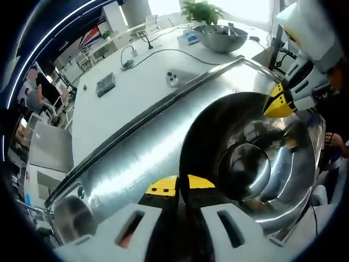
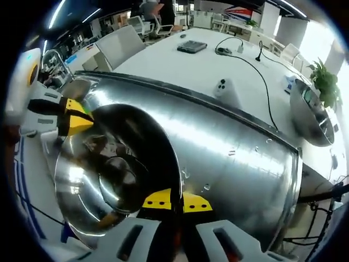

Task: Pick up bowl with dirty water move over sink pour dirty water into sink return bowl to place

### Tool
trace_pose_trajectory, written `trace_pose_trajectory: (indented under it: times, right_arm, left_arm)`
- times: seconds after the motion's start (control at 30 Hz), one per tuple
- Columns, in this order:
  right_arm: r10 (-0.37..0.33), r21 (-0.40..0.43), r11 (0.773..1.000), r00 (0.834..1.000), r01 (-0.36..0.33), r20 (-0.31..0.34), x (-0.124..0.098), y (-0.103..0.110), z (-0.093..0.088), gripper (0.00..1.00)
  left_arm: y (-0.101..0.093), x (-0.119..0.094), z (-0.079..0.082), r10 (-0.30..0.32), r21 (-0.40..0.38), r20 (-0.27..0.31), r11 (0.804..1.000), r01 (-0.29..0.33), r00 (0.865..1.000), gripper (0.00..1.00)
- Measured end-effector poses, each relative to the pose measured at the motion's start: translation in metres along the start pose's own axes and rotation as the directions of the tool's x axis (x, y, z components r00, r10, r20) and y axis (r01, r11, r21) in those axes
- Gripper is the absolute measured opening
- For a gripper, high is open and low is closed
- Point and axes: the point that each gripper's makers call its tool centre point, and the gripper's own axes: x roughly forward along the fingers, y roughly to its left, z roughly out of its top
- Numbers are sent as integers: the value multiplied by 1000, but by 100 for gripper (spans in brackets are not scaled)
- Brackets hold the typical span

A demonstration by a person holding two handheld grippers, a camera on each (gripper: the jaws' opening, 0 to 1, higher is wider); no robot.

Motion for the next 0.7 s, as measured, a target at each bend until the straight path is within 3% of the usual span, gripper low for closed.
trace_pose_trajectory:
  times: [0.27, 0.4, 0.7]
  right_arm:
    - [-9, 31, 999, 1000, 9, 1, 1, -3, 4, 0]
    - [-17, 32, 999, 1000, 17, 10, 1, -4, 5, 0]
    - [-19, 70, 997, 999, 17, 28, 1, -6, 7, 0]
  left_arm:
    - [4, 2, 2, 13, -18, 14, 1000, -12, 1000, 0]
    - [-3, -5, -6, 8, -43, 40, 999, -6, 999, 0]
    - [-7, -8, -8, 27, -32, 66, 999, -25, 997, 0]
